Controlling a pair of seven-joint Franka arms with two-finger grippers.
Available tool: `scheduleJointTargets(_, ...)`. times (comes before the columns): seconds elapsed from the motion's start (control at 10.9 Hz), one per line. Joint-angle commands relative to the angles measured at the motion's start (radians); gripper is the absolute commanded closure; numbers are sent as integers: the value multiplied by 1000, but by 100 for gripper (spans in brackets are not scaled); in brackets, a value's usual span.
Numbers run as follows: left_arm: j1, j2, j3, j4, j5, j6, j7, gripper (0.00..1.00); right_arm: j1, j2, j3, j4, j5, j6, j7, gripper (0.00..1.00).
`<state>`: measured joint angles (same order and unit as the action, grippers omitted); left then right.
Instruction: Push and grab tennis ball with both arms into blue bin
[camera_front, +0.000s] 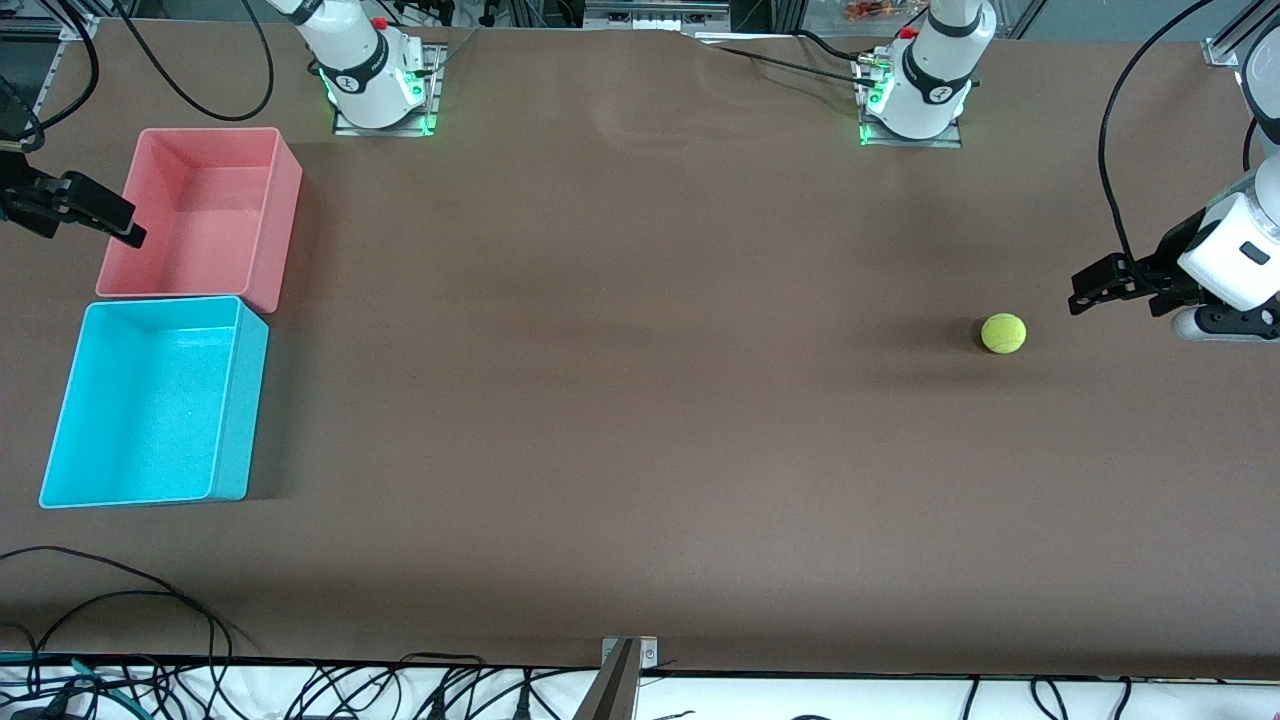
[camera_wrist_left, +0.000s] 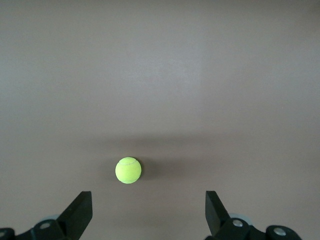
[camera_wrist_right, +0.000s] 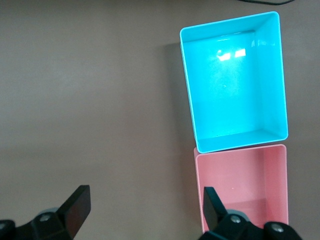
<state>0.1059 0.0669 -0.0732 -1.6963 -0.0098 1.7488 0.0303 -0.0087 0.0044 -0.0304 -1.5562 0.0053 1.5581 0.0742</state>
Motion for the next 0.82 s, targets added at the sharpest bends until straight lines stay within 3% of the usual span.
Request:
scheduleJointTargets(0.0, 9, -2, -5, 14, -19, -29, 26, 0, 6, 2, -3, 19, 19, -27, -11, 0)
scheduleJointTargets(0.73, 15, -6, 0, 15, -19, -35, 34, 1, 6, 3, -6, 21, 19, -26, -11, 0)
